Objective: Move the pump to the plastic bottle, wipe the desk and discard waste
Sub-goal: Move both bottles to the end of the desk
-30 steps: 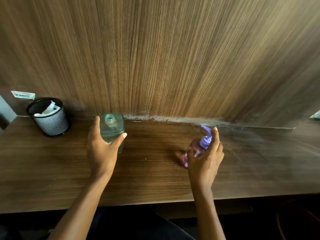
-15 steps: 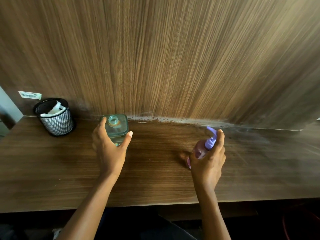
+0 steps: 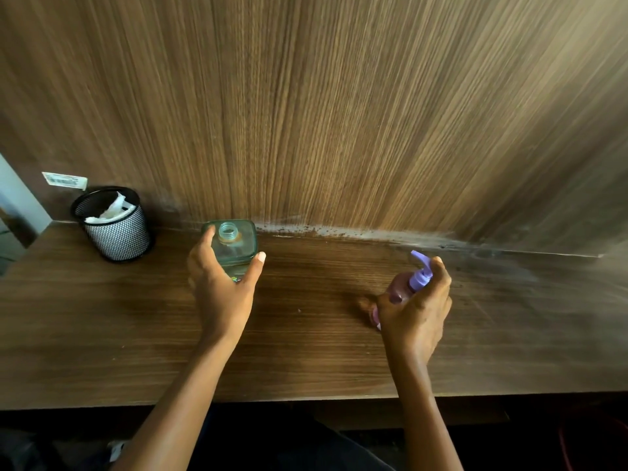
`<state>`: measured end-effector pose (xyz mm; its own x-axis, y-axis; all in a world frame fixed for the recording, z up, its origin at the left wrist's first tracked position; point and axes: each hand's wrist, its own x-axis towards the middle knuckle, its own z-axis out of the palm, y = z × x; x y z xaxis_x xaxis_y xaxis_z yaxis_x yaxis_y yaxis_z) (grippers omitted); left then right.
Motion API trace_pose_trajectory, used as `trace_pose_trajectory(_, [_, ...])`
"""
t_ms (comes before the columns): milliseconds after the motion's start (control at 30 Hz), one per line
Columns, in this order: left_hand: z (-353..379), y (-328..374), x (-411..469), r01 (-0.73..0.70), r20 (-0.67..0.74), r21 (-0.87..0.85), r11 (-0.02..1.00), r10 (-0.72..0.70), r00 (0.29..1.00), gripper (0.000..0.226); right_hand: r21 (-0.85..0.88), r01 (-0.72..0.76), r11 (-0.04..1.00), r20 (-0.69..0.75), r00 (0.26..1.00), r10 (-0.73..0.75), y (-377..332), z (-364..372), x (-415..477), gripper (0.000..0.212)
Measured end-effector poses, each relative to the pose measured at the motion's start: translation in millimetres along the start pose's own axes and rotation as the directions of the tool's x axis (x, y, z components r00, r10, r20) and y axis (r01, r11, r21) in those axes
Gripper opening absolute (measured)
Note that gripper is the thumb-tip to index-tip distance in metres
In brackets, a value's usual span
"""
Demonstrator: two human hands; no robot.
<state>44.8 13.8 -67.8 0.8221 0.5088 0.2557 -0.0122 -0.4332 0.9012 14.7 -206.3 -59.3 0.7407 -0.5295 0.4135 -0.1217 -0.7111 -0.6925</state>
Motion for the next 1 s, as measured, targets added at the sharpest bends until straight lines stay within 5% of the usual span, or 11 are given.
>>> trace_pose_trajectory(467, [3.3,2.1,-1.7,0.033,-0.046,-0.001,0.999,-0.033,0.998,0.083,0.074,0.085,0.994,0.187,0.978,-0.098,10.1,-12.9,2.2,0.122])
trace_pose_trajectory(633, [5.7,5.3,-3.3,0.046,-0.038,-0.002,0.999,-0.046,0.998,0.083,0.098,0.112,0.989,0.183,0.975,-0.129,10.7,-17.0,3.9,0.112])
trace_pose_trajectory(800, [6.4,5.7,-3.4,0.048,-0.050,-0.001,0.999,-0.048,0.998,0.082,-0.053,0.259,0.965,0.215,0.946,-0.242,-1.2,-11.2,-5.6,0.106])
trace_pose_trajectory(1000, [4.8,4.4,-2.6,0.048,-0.042,-0.005,0.999,-0.048,0.998,0.082,-0.087,0.240,0.967,0.206,0.954,-0.218,-4.6,-8.3,-6.8,0.103])
